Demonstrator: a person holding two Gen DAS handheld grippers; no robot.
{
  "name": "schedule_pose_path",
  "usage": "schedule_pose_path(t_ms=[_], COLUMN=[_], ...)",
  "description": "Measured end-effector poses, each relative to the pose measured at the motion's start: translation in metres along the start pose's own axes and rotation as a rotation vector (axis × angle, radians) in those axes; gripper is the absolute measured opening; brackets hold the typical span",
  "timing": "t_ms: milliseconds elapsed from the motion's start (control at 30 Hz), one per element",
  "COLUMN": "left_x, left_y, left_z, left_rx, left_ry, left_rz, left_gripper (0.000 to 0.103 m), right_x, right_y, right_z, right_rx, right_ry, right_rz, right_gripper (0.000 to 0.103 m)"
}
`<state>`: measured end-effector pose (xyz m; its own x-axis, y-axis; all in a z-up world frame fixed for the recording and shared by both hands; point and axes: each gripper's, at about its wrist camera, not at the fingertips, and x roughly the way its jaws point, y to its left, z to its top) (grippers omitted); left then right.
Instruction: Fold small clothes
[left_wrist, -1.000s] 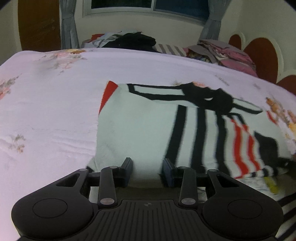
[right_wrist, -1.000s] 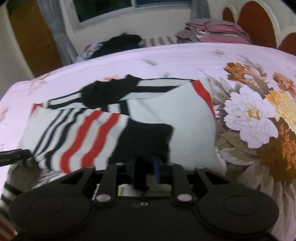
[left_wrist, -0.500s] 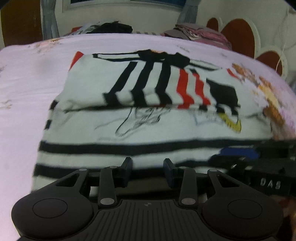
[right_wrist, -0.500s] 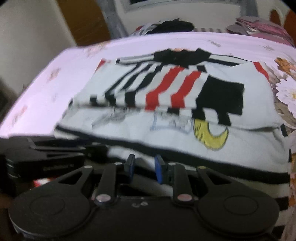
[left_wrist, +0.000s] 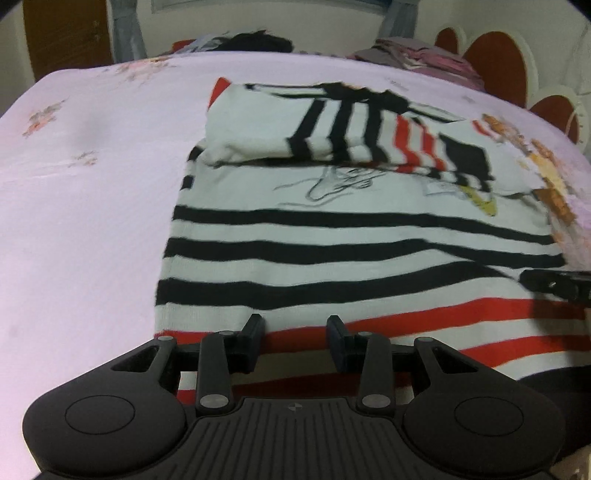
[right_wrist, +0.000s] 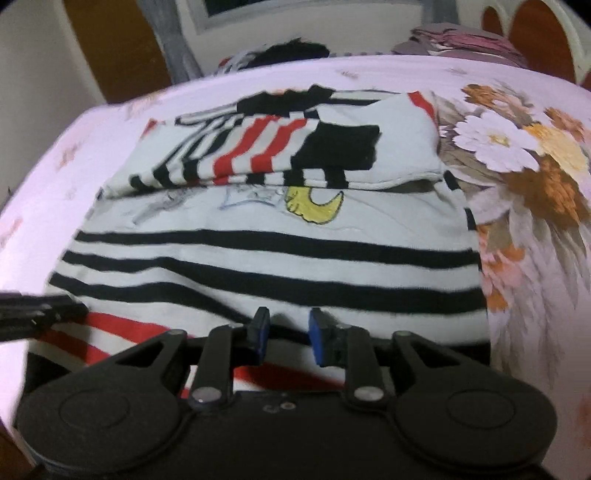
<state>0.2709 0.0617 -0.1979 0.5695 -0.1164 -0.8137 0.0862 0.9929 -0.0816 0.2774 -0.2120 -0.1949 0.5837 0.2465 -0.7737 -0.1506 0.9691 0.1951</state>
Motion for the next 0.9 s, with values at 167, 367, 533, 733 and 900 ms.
schedule_pose_path(t_ms=[167, 367, 533, 733, 900], left_x=[-0.002, -0.01, -0.021, -0.031, -0.041], left_y=[-0.009, 0.003, 0.012, 0.014, 0.015], left_z=[-0.004, -0.035, -0.044, -0.054, -0.062], left_rx=[0.017, 0.059, 0.047, 0.041, 0.032], left_ry=[-0.012, 0.001, 0.01, 0.016, 0.01], left_rz=[-0.096, -0.097, -0.103, -0.096, -0.087], left_gripper=[0.039, 0.039, 0.039, 0.04, 0.069], right_x=[-0.008, -0.022, -0.04, -0.055, -0.071], right_y=[0.023, 0.015, 0.012, 0.016, 0.013], right_z=[-0.016, -0.048, -0.068, -0.087, -0.096], right_rx=[0.011, 0.057, 0.072, 0.08, 0.1], right_ry=[-0.008, 0.026, 0.021, 0.017, -0.012], right_rz=[-0.044, -0.13, -0.18, -0.216, -0.231], right_gripper=[0.028, 0.028, 0.028, 0.03, 0.04])
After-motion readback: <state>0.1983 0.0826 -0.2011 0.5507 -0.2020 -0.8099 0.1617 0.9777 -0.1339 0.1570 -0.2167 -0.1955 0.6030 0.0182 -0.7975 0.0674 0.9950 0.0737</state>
